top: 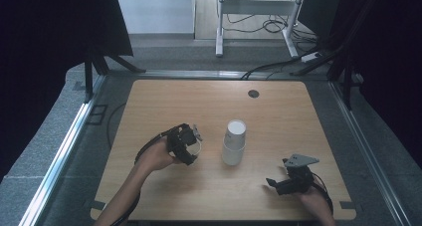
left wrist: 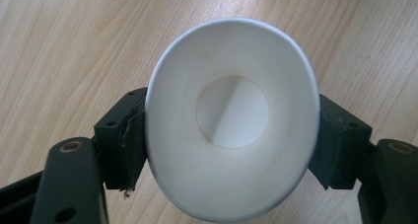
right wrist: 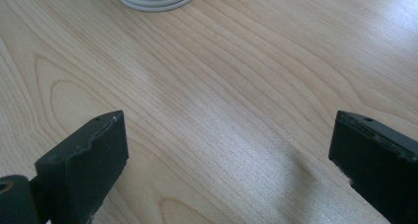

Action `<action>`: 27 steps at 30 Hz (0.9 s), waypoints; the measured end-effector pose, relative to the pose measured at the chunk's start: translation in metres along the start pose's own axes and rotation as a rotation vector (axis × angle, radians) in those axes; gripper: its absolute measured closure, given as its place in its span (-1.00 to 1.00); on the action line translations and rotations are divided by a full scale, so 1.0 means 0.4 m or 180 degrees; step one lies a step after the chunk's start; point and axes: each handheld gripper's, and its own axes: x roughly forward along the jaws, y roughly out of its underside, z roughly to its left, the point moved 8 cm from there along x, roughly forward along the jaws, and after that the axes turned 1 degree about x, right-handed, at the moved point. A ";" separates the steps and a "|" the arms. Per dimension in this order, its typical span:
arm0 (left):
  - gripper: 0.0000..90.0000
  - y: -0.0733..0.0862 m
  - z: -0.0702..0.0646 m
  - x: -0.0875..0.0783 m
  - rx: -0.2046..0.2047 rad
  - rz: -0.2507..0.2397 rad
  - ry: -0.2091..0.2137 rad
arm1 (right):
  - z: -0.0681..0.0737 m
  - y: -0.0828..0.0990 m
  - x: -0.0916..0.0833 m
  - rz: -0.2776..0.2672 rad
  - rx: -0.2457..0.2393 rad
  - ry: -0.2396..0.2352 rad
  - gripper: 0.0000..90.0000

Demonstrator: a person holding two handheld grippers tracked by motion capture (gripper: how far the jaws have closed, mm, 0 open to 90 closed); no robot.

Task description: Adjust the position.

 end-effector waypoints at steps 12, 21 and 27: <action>-0.63 -0.010 0.000 0.000 -0.0061 -0.0065 0.0044 | -0.002 0.001 -0.003 -0.0001 0.0001 -0.0013 -0.96; -0.77 -0.034 -0.004 -0.057 -0.0244 -0.0507 0.0205 | -0.003 0.001 -0.005 -0.0007 0.0004 -0.0016 -0.96; -0.86 -0.035 -0.009 -0.084 -0.0302 -0.0689 0.0240 | 0.000 -0.001 -0.006 -0.0028 0.0028 -0.0035 -0.96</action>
